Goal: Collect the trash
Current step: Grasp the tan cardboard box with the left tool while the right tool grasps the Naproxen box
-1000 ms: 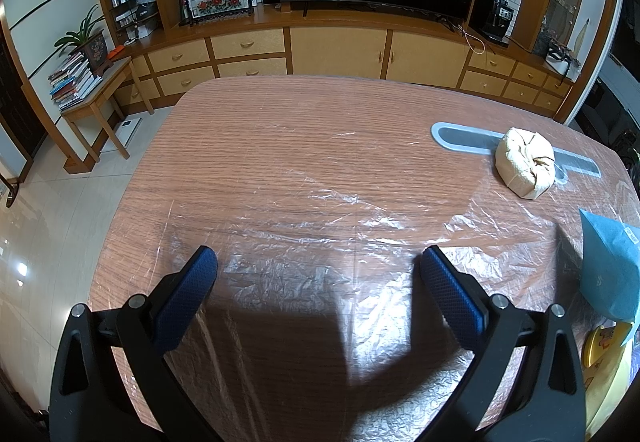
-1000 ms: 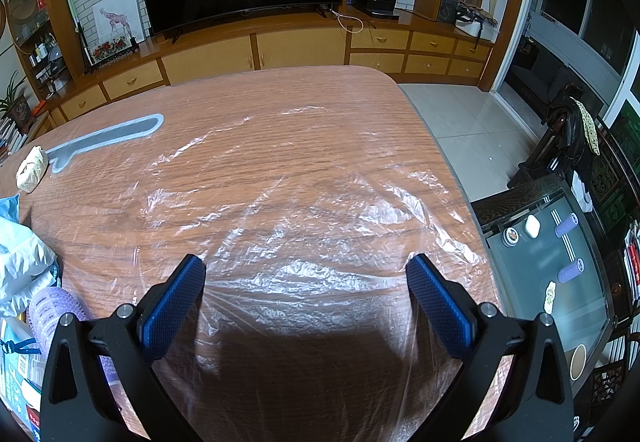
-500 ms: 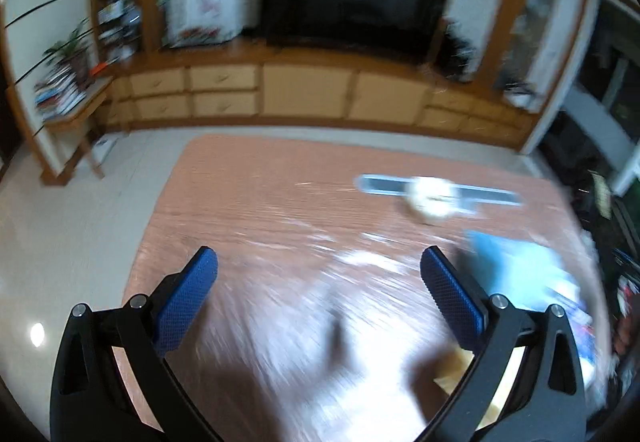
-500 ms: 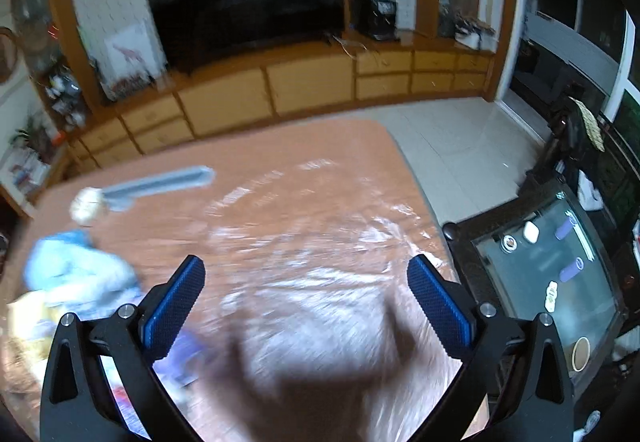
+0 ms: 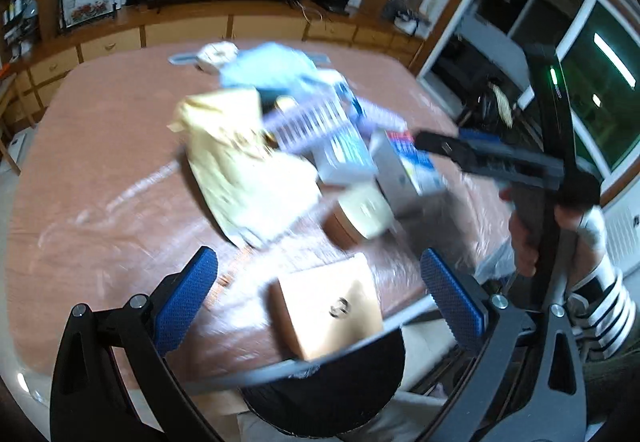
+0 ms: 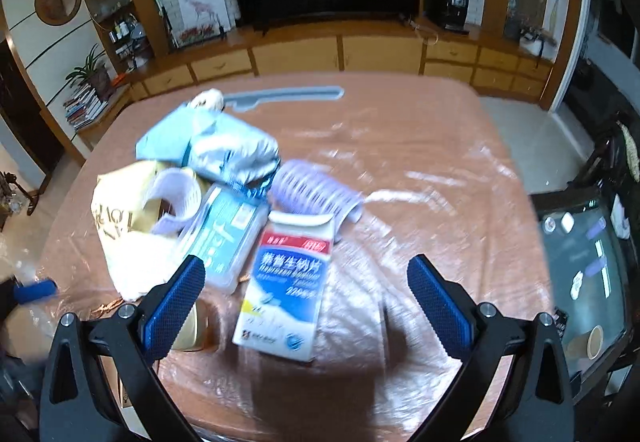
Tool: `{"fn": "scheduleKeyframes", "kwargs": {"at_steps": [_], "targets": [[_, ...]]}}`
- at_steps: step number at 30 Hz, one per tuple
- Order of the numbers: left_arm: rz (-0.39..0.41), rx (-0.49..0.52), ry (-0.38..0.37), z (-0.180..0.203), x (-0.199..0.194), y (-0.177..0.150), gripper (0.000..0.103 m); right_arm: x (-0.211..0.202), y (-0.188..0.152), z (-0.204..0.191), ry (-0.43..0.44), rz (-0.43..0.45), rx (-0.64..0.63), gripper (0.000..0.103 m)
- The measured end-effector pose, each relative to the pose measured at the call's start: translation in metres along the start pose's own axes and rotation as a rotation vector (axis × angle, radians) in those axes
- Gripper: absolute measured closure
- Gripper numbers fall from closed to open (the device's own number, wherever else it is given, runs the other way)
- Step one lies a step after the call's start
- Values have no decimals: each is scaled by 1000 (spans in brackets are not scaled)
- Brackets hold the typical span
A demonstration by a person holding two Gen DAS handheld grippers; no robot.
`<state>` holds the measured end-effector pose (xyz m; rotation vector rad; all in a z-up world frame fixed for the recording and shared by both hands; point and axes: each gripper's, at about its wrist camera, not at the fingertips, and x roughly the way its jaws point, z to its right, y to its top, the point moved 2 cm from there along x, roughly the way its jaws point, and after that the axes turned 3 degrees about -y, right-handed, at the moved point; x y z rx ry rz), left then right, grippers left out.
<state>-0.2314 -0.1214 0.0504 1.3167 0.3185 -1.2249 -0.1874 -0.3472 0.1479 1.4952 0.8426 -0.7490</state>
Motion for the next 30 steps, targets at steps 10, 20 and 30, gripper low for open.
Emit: {"fn": "scheduleKeyframes", "kwargs": {"at_steps": [10, 20, 30], "targets": [[-60, -22, 84, 19, 33, -27, 2, 34, -15, -3, -66, -86, 5, 11], [-87, -46, 91, 9, 37, -36, 34, 45, -27, -12, -56, -108, -58, 51], [-41, -84, 4, -7, 19, -29, 42, 16, -32, 0, 35, -58, -24, 57]]}}
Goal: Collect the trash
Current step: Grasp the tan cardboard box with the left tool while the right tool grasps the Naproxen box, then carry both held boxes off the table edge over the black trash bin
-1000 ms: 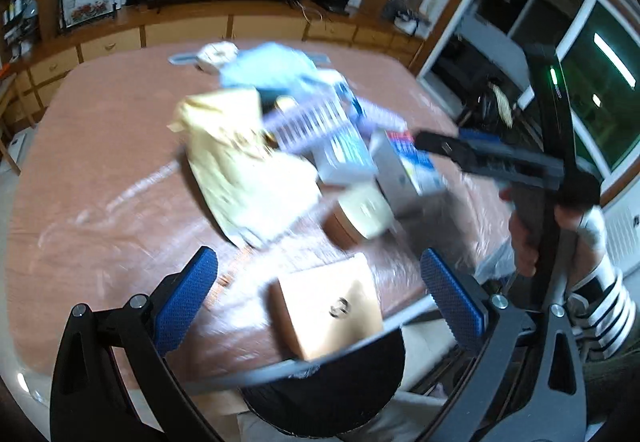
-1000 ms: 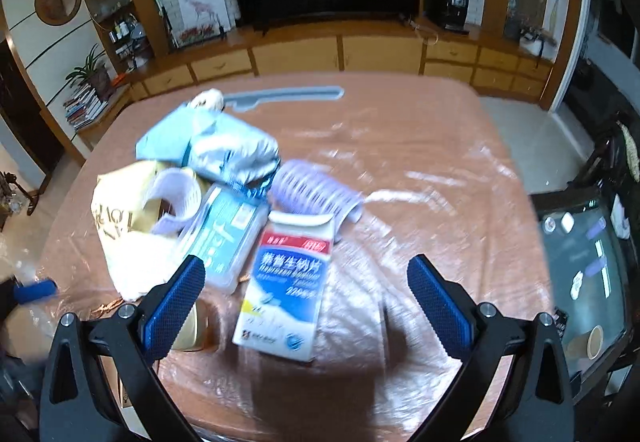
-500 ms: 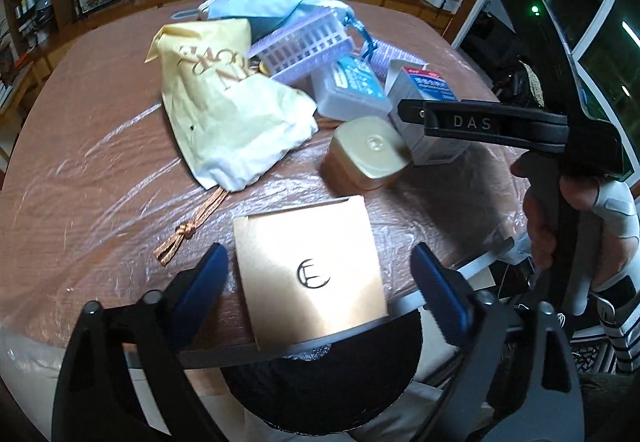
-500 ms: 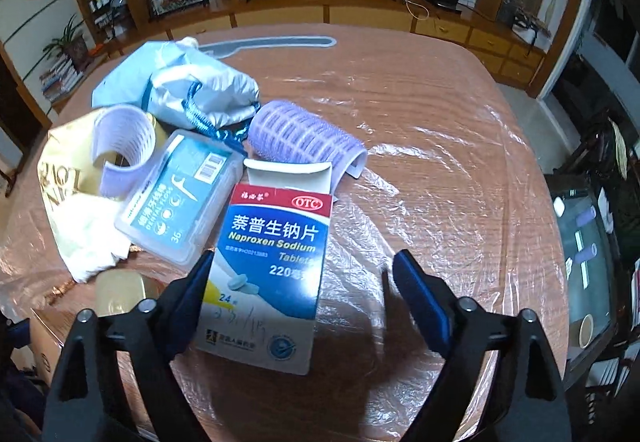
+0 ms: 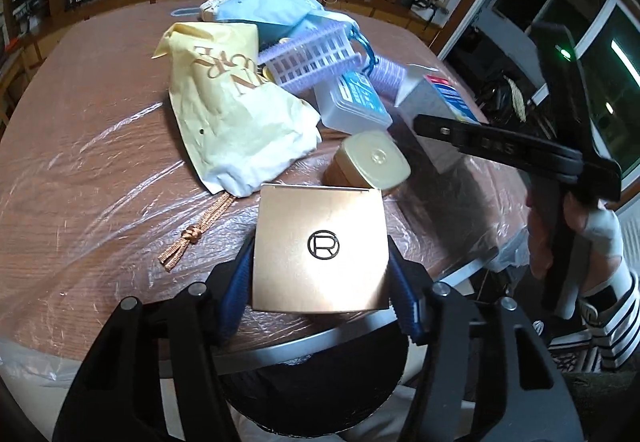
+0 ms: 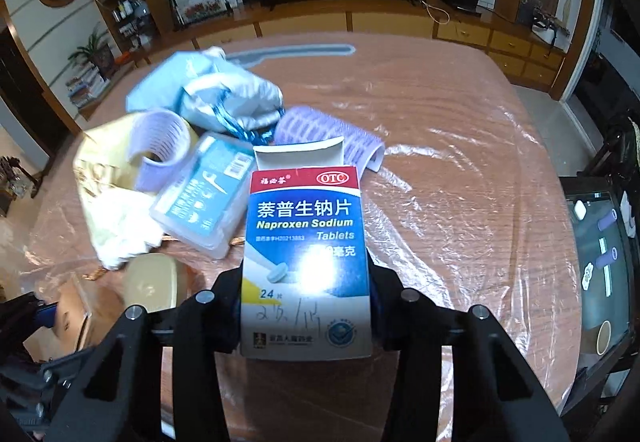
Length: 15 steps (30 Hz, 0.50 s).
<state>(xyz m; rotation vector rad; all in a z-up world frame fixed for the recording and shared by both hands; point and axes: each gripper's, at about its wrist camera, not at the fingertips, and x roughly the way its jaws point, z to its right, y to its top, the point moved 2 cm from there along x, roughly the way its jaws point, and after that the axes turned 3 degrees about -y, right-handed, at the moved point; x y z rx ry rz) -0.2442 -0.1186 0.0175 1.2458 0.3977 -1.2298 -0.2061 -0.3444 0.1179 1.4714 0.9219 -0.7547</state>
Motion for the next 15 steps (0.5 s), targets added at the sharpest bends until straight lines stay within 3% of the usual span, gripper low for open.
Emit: {"fn": "scheduleKeyframes", "kwargs": {"at_steps": [15], "targets": [[82, -20, 48, -5, -18, 17, 42, -59, -8, -10, 164, 46, -54, 57]]}}
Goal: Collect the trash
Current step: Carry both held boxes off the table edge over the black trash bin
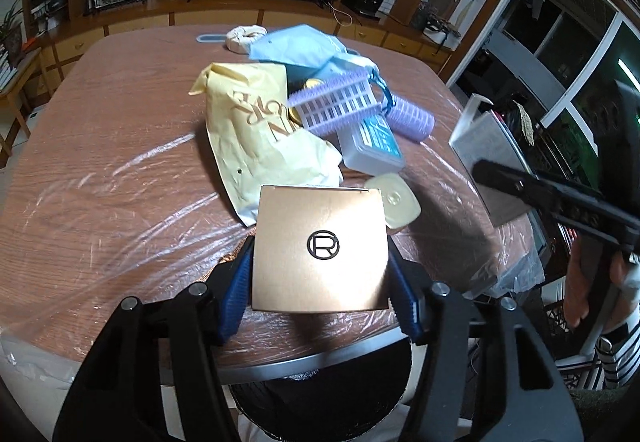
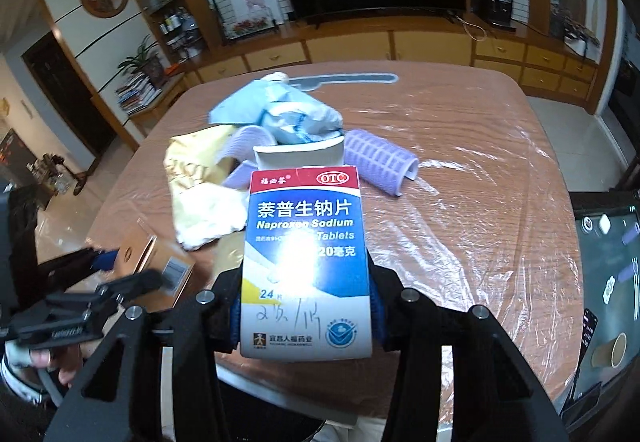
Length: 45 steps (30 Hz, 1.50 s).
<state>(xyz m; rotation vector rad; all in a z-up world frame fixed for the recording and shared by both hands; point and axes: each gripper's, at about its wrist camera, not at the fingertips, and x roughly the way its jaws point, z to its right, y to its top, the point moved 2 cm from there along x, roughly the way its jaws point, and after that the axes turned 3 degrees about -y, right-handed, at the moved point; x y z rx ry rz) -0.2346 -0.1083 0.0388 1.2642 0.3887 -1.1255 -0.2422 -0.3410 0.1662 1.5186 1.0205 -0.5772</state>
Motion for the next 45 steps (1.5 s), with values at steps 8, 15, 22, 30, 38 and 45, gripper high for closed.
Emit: {"fn": "scheduleKeyframes", "kwargs": {"at_steps": [8, 15, 22, 30, 38, 45], "targets": [[15, 23, -64, -5, -23, 0, 42, -25, -24, -28, 55, -12, -43, 57], [8, 89, -105, -11, -53, -13, 42, -36, -49, -58, 69, -55, -54, 57], [-53, 145, -157, -10, -64, -36, 42, -38, -78, -79, 88, -109, -46, 57], [-148, 232, -204, 7, -55, -68, 42, -33, -112, -87, 67, -198, -71, 57], [-218, 272, -210, 10, -37, -92, 42, -20, -135, -92, 50, -254, -92, 57], [-258, 269, -190, 4, -18, -103, 42, -3, -148, -91, 47, -292, -90, 57]]}}
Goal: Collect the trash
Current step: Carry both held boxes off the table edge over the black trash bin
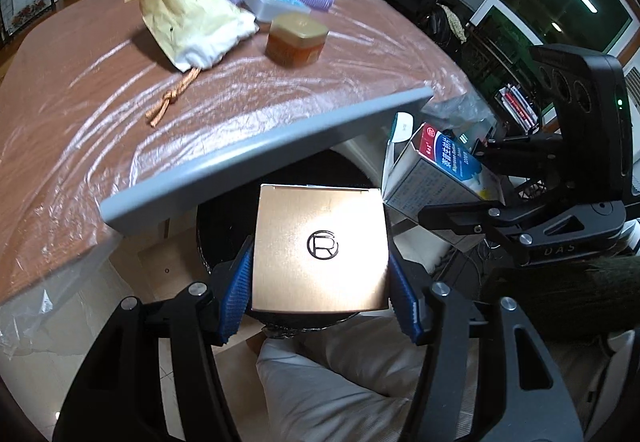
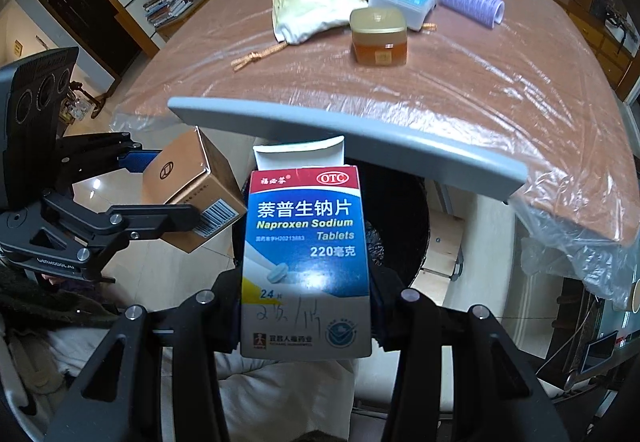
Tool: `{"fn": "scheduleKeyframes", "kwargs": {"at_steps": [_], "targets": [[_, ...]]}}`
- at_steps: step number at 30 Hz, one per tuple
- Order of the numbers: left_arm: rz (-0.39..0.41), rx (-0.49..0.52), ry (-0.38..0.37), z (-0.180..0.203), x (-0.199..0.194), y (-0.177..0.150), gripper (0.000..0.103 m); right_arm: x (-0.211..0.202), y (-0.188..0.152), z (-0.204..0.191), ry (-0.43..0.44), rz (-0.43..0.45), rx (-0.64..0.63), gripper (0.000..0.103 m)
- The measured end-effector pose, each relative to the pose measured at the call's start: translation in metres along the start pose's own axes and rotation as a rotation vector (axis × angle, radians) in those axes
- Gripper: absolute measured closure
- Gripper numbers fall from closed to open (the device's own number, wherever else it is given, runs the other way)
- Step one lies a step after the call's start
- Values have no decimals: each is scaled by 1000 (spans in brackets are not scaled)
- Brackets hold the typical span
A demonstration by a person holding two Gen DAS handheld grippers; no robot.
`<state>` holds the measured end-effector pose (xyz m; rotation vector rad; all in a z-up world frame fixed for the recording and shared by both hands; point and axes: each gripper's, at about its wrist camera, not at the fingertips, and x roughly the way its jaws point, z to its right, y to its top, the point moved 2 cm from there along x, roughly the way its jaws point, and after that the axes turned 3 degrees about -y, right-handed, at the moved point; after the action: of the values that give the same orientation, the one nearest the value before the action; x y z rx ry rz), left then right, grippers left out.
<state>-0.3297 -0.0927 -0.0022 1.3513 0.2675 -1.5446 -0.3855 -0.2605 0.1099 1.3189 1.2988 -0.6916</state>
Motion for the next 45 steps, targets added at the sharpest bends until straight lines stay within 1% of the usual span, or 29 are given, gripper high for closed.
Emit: {"fn": "scheduleKeyframes", "kwargs": {"at_steps": [7, 12, 17, 22, 26, 35, 45], "targets": [[-31, 0, 29, -5, 18, -7, 42, 22, -2, 5, -21, -34, -13, 57], [-53, 1, 46, -9, 31, -10, 42, 34, -2, 5, -56, -56, -49, 57], [-69, 3, 65, -12, 41, -10, 42, 44, -1, 8, -59, -63, -47, 57], [-80, 9, 89, -14, 50, -9, 42, 53, 1, 9, -83, -62, -61, 57], [-90, 9, 97, -15, 58, -9, 42, 59, 0, 7, -81, -59, -60, 57], [-119, 22, 120, -13, 74, -10, 42, 75, -1, 7, -88, -80, -73, 57], [-143, 42, 153, -12, 88, -10, 42, 91, -2, 8, -117, -94, -84, 57]]}}
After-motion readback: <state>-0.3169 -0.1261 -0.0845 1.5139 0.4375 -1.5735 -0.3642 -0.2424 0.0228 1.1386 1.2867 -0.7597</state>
